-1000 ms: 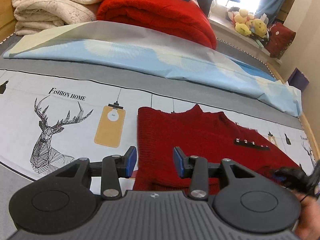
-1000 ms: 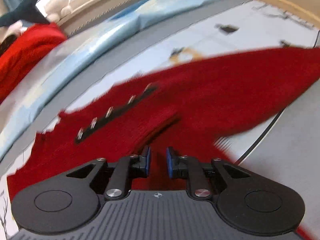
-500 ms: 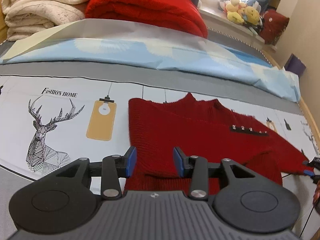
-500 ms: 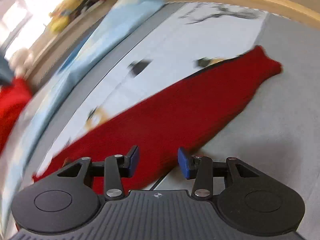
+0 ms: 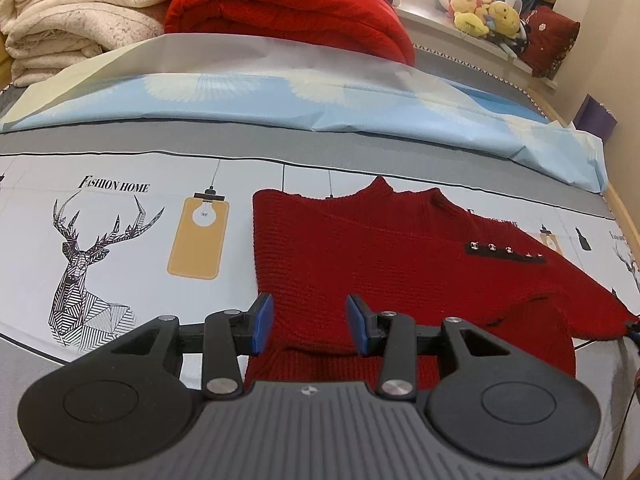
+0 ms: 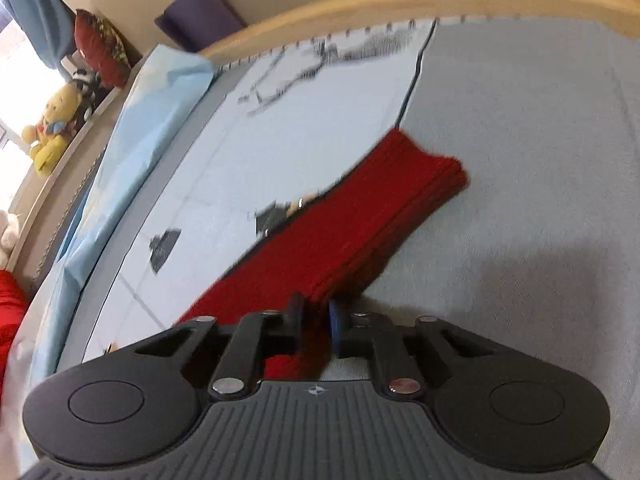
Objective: Fold small clothes
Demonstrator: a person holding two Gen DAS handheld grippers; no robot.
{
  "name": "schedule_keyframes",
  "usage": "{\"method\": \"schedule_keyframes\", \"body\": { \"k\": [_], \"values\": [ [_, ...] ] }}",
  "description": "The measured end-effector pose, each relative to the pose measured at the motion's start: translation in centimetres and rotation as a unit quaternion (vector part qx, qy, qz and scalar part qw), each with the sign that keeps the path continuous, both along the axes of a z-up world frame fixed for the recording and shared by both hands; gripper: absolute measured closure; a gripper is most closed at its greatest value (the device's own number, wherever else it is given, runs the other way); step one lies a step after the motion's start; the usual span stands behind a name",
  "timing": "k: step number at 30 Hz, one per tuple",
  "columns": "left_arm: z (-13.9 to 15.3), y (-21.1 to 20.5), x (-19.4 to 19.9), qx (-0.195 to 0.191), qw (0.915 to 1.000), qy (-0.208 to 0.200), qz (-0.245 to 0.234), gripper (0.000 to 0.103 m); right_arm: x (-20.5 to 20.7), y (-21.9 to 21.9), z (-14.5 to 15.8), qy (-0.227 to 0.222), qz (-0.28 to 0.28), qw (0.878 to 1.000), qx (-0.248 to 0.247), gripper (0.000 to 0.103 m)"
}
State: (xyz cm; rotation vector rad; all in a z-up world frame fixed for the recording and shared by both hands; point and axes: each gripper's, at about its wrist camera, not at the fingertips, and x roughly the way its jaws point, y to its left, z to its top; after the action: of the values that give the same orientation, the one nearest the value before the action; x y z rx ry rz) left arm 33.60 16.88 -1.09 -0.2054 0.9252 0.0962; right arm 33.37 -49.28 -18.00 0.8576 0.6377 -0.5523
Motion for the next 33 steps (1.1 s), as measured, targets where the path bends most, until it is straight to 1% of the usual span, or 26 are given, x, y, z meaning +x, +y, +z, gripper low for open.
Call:
{"method": "schedule_keyframes", "body": {
  "k": [2,4,5,6,7,8,9,11,12,13,15,16,17,18,20,21,23,24,25,27,28,29,30,31,32,33],
  "values": [
    [0.1,0.3,-0.1,-0.001,1.0,-0.002,0.002,0.058,0.6,1.4,2.2,-0.013,-0.001,0.998,-0.058,0.092],
    [0.3,0.7,-0.2,-0.001,1.0,-0.003,0.006,0.058,1.7,4.9,5.5,-0.039,0.028,0.988,-0.144,0.092],
    [0.4,1.0,-0.3,-0.003,0.9999,-0.004,0.01,0.058,2.2,7.3,7.3,-0.058,0.053,0.979,-0.188,0.092],
    [0.5,1.3,-0.4,-0.004,0.9999,-0.005,0.013,0.058,2.8,10.2,9.2,-0.085,0.086,0.966,-0.228,0.092],
    [0.6,1.6,-0.4,-0.006,0.9998,-0.006,0.017,0.058,2.8,13.0,10.8,-0.115,0.118,0.954,-0.249,0.092],
    [0.7,2.0,-0.4,-0.008,0.9997,-0.007,0.021,0.058,2.7,15.9,12.4,-0.151,0.155,0.942,-0.255,0.092],
    [0.8,2.3,-0.4,-0.011,0.9996,-0.007,0.024,0.058,2.3,19.3,13.9,-0.194,0.204,0.926,-0.251,0.092],
    [1.0,2.8,-0.4,-0.017,0.9994,-0.008,0.029,0.058,1.2,25.1,15.7,-0.259,0.292,0.892,-0.228,0.091],
    [1.1,3.0,-0.4,-0.02,0.9993,-0.009,0.031,0.058,0.6,28.0,15.9,-0.284,0.345,0.874,-0.19,0.088],
    [1.2,3.1,-0.4,-0.022,0.9992,-0.009,0.032,0.058,0.5,30.2,15.7,-0.294,0.394,0.86,-0.14,0.082],
    [1.3,3.3,-0.4,-0.025,0.9991,-0.009,0.033,0.058,0.2,34.3,14.1,-0.273,0.472,0.837,-0.042,0.08],
    [1.3,3.4,-0.3,-0.027,0.9991,-0.008,0.033,0.058,0.2,36.1,13.1,-0.246,0.502,0.829,-0.01,0.077],
    [1.2,3.4,-0.4,-0.028,0.999,-0.007,0.034,0.058,0.1,37.9,12.0,-0.2,0.533,0.822,0.012,0.077],
    [1.2,3.5,-0.4,-0.029,0.9989,-0.006,0.035,0.058,0.0,39.1,11.4,-0.159,0.551,0.819,0.015,0.077],
    [1.2,3.5,-0.5,-0.032,0.9988,-0.006,0.036,0.058,-0.6,40.0,10.9,-0.097,0.552,0.828,0.005,0.077],
    [1.2,3.6,-0.5,-0.032,0.9988,-0.007,0.037,0.058,-0.6,39.8,11.0,-0.062,0.54,0.839,0.004,0.077],
    [1.1,3.7,-0.4,-0.033,0.9986,-0.007,0.04,0.058,-0.5,38.2,11.0,-0.018,0.497,0.867,0.016,0.072],
    [1.1,3.8,-0.4,-0.034,0.9985,-0.006,0.042,0.058,-0.3,37.0,11.0,-0.008,0.476,0.879,0.034,0.069],
    [1.0,3.7,-0.4,-0.033,0.9985,-0.006,0.043,0.058,-0.1,35.9,10.9,-0.012,0.46,0.887,0.046,0.069],
    [0.6,3.7,-0.3,-0.037,0.9982,-0.004,0.046,0.059,-0.1,33.0,10.3,-0.035,0.42,0.906,0.047,0.068],
    [0.4,3.7,-0.3,-0.041,0.998,-0.004,0.047,0.06,-0.1,31.9,9.5,-0.032,0.402,0.914,0.043,0.068],
    [0.2,3.8,-0.3,-0.048,0.9976,-0.007,0.049,0.065,0.0,31.0,8.5,-0.016,0.384,0.922,0.041,0.067],
    [-0.1,3.8,-0.4,-0.055,0.9972,-0.011,0.05,0.078,0.3,30.1,7.3,0.015,0.357,0.933,0.047,0.067],
    [-0.3,3.8,-0.3,-0.061,0.9968,-0.013,0.049,0.084,0.5,29.4,6.5,0.037,0.336,0.939,0.061,0.067],
    [-0.6,3.8,-0.3,-0.062,0.9968,-0.014,0.049,0.085,1.0,28.9,6.0,0.045,0.327,0.941,0.079,0.067],
    [-0.9,3.7,-0.2,-0.059,0.9969,-0.014,0.05,0.085,1.6,28.5,5.7,0.041,0.332,0.938,0.093,0.067]
  ]
}}
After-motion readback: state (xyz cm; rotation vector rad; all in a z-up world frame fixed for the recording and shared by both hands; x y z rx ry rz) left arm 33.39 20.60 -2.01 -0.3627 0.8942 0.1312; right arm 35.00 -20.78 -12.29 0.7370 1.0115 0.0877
